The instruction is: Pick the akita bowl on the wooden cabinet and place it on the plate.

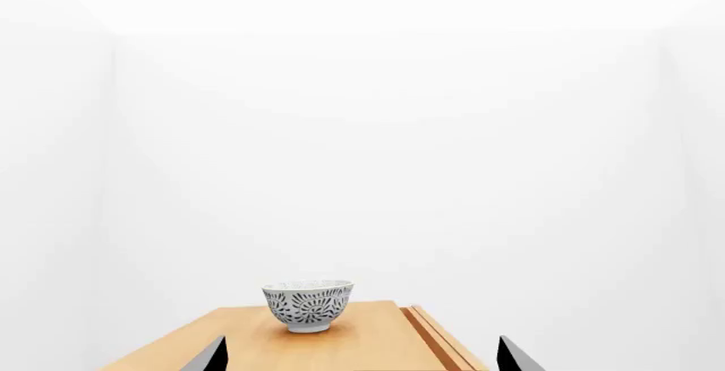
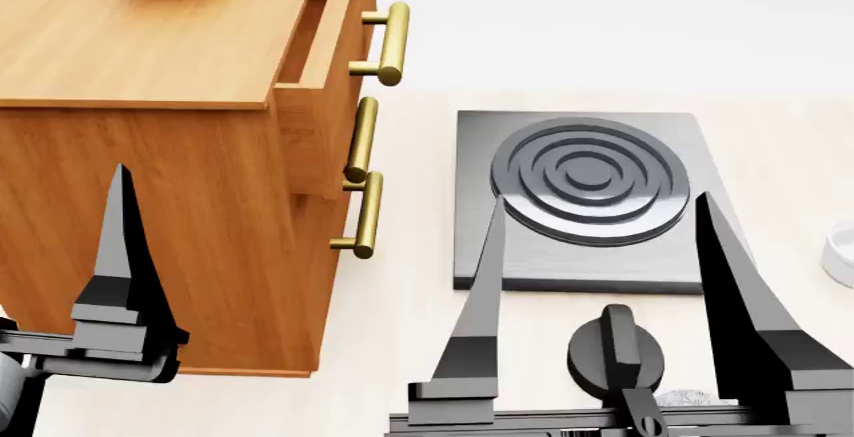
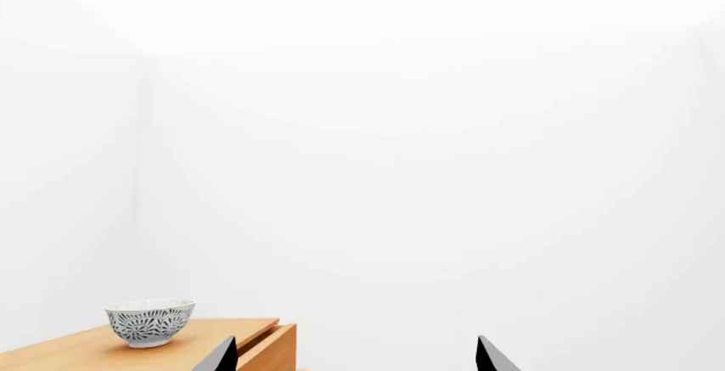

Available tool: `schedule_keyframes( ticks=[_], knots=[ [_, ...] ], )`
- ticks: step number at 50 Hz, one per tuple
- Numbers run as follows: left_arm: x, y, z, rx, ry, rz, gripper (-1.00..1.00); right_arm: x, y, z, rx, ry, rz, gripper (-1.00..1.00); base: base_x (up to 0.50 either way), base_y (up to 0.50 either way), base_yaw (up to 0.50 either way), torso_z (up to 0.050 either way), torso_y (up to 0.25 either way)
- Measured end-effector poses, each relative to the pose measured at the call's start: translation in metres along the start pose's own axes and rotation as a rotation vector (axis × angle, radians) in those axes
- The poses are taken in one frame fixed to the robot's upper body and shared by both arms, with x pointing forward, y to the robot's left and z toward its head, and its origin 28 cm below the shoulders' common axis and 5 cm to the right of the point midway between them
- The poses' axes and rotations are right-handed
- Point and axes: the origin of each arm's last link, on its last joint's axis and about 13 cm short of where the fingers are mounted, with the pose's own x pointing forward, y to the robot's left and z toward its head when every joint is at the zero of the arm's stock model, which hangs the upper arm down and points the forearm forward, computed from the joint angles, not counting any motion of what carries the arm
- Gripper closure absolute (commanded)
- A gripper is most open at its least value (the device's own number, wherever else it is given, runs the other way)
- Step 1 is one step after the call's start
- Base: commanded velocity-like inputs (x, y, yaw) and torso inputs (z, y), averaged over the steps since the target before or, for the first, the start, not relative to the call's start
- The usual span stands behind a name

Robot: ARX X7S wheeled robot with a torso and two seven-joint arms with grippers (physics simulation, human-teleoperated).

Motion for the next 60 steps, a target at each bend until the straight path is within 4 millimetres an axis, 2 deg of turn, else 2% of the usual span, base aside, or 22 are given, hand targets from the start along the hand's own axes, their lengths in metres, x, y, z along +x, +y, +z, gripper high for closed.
schedule_keyframes(
  ticks=[4, 21, 31, 39, 48, 60],
  knots=[
    [0.000, 0.000, 0.001, -0.001, -0.002, -0.002, -1.00, 0.000, 0.000, 0.000, 0.000, -0.001, 0.000, -1.00, 0.48, 0.00, 0.00, 0.000, 0.000],
    [-0.001, 0.000, 0.001, -0.011, -0.007, 0.005, -1.00, 0.000, 0.000, 0.001, -0.001, -0.006, -0.016, -1.00, 0.00, 0.00, 0.00, 0.000, 0.001],
    [-0.002, -0.001, 0.001, -0.015, -0.018, -0.015, -1.00, 0.000, 0.000, 0.001, -0.003, -0.007, -0.017, -1.00, 0.00, 0.00, 0.00, 0.040, 0.000],
    [0.001, 0.002, 0.004, -0.003, 0.008, 0.017, -1.00, 0.000, 0.000, 0.001, -0.005, -0.006, -0.018, -1.00, 0.00, 0.00, 0.00, 0.000, 0.000],
    [0.018, 0.006, 0.016, 0.013, 0.052, 0.041, -1.00, 0.000, 0.001, 0.001, -0.006, -0.006, -0.017, -1.00, 0.00, 0.00, 0.00, 0.000, 0.000],
    [0.051, 0.008, 0.043, -0.054, 0.087, -0.005, -1.00, 0.000, 0.001, 0.003, -0.005, -0.011, -0.020, -1.00, 0.00, 0.00, 0.00, 0.000, 0.000]
  ],
)
